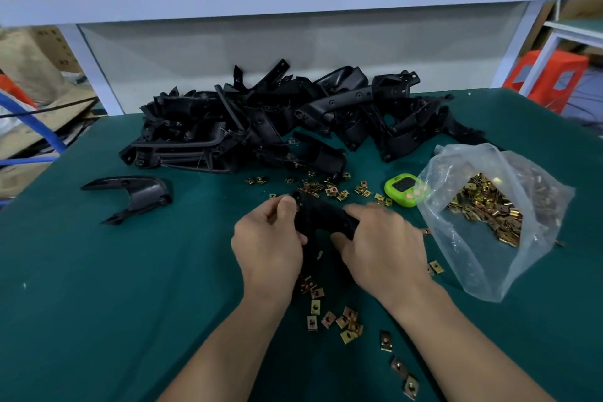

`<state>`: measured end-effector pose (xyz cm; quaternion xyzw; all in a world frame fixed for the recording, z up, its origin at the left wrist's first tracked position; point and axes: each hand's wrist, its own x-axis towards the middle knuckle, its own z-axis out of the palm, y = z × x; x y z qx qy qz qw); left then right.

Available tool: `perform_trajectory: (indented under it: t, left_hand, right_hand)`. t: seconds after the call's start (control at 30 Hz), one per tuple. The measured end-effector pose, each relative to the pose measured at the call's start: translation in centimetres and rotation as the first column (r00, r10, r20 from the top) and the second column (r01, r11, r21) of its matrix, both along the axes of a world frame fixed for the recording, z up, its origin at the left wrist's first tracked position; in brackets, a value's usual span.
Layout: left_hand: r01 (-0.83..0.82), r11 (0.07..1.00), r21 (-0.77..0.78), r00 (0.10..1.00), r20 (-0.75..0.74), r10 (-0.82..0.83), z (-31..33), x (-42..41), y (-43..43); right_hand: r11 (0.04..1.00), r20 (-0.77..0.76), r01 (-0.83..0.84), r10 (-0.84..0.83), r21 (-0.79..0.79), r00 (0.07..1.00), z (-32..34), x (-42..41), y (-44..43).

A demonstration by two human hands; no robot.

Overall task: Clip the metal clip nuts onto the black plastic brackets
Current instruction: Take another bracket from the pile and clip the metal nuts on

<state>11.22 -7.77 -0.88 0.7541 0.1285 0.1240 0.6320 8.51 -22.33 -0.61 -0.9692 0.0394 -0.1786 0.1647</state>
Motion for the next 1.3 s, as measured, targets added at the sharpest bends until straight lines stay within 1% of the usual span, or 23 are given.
perform_trajectory:
  t: [0.07,0.1,0.17,0.23,0.43,0.57,0.67,0.73,0.83,0.9,0.97,1.07,1.13,1.17,1.23,1.3]
  left_hand:
    - [0.056,0.984,0.172,0.998,0.001,-0.057,0.2,-0.1,0.0]
    - [0.077,0.959,0.272,0.997,-0.007,-0.078,0.3,-0.1,0.1]
    - [0.064,0.897,0.438,0.998,-0.033,-0.055,0.6,0.2,0.3]
    - [0.032,0.838,0.544,0.999,-0.046,-0.008,0.7,0.3,0.4]
    - [0.021,0.772,0.635,0.999,0.013,-0.038,0.3,0.2,0.3]
    - [0.049,0.762,0.646,0.998,0.004,-0.068,0.0,0.0,0.1]
    - [0.073,0.735,0.674,0.995,-0.005,-0.095,-0.3,-0.1,-0.1]
    - [0.054,0.708,0.704,0.996,0.007,-0.084,-0.4,-0.1,-0.2]
    - [0.026,0.63,0.776,0.997,0.028,-0.076,-0.5,0.1,-0.2]
    - [0.024,0.607,0.794,0.996,0.034,-0.084,-0.6,0.2,-0.2]
    - [0.023,0.628,0.778,0.995,0.043,-0.09,-0.8,0.3,-0.2]
    - [0.002,0.654,0.757,0.988,0.1,-0.119,-0.8,0.4,-0.1]
    - [0.06,0.693,0.719,0.975,0.106,-0.194,-0.5,0.6,0.1]
    - [0.106,0.735,0.67,0.969,0.096,-0.227,-0.3,1.0,0.5]
    - [0.152,0.819,0.553,0.974,0.059,-0.221,0.1,2.4,2.0]
    - [0.193,0.84,0.507,0.976,-0.013,-0.217,0.5,3.6,4.3]
  right_hand:
    - [1.0,0.013,0.013,-0.013,0.022,1.0,-0.1,0.1,-0.1]
    - [0.999,0.013,0.019,-0.02,0.044,1.0,-0.2,0.1,-0.2]
    - [0.994,0.0,0.024,-0.025,0.103,1.0,-0.2,0.2,-0.4]
    - [0.989,-0.02,0.024,-0.021,0.143,1.0,-0.3,0.4,-0.6]
    - [0.995,-0.014,0.002,-0.001,0.102,1.0,-0.7,0.4,-0.1]
    - [0.995,-0.021,0.026,-0.024,0.101,0.999,-0.8,0.4,-0.3]
    - [0.995,-0.022,0.055,-0.053,0.087,0.998,-0.6,0.6,-0.8]
    - [0.993,-0.026,0.066,-0.064,0.094,0.998,-0.5,0.7,-1.0]
    - [0.993,-0.032,0.073,-0.07,0.091,0.997,-0.5,0.7,-1.2]
    - [0.993,-0.02,0.065,-0.064,0.095,0.998,-0.6,0.7,-1.1]
    - [0.992,-0.007,0.051,-0.051,0.118,0.999,-0.8,0.7,-1.1]
    - [0.984,-0.004,0.037,-0.037,0.177,0.999,-0.8,0.7,-0.9]
    - [0.977,-0.013,0.065,-0.064,0.202,0.998,-0.9,0.9,-1.1]
    - [0.973,-0.025,0.087,-0.084,0.212,0.996,-0.9,1.0,-1.2]
    - [0.957,-0.04,0.116,-0.109,0.265,0.993,-0.9,1.2,-1.6]
    - [0.941,-0.038,0.125,-0.119,0.316,0.992,-0.9,1.3,-2.0]
